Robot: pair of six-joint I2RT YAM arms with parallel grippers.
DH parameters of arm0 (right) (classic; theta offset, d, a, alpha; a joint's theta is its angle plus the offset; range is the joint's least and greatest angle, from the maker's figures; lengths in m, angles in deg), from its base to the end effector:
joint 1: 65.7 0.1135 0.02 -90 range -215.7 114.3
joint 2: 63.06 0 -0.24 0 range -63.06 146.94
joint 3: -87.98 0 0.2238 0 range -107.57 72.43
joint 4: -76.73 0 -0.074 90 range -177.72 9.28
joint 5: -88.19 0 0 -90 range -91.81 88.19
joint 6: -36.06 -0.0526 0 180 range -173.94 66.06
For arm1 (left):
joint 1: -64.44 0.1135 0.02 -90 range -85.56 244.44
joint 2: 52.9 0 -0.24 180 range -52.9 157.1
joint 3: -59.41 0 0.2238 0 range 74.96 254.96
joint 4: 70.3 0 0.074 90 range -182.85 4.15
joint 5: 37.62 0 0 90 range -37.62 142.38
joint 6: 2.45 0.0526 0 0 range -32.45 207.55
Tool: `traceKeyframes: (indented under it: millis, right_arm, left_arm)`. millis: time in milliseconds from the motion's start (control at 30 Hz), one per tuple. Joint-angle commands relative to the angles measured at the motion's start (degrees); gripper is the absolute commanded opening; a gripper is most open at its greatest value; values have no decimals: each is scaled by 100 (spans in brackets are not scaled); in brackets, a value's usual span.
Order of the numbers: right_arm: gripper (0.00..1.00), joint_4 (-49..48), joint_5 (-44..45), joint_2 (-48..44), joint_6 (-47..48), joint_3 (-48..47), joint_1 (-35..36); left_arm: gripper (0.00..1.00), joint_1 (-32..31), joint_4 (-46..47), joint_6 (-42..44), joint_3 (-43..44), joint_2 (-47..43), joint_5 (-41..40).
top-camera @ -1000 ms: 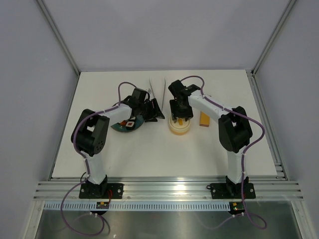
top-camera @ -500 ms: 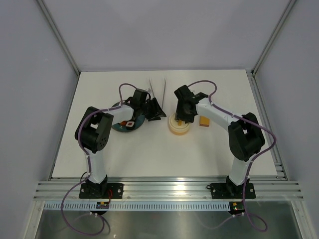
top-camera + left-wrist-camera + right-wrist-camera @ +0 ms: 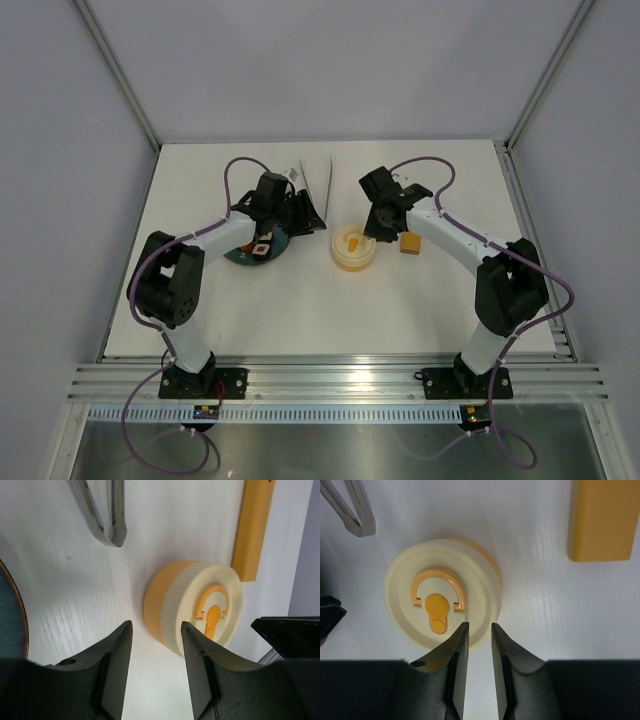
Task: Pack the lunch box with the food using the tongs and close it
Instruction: Screw the box lid onto the packing box.
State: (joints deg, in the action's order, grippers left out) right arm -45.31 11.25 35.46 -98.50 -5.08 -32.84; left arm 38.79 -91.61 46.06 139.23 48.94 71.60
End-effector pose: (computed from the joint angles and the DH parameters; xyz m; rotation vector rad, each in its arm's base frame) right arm 0.2873 0.1714 0.2176 0.3396 2.6151 0.1539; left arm 0.3230 -0.1743 0.1796 -0.1621 2.4782 -0.9403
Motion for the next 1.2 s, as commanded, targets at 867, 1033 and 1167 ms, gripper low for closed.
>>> traceKeyframes:
  millis: [867,1033,1167]
  right_arm:
    - [6,-295,-1604,678,1564,-300,-702]
    - [0,-540,-1543,326,1458,61,-694]
    - [0,-647,-1447,19,1485,228,-702]
  left_arm:
    - [59,-968,-1859,1724,1492,-68,-604]
    - [62,-968,-1859,1759,1430,-7,-613]
    - [65,-960,-1806,1724,1439,151,-516]
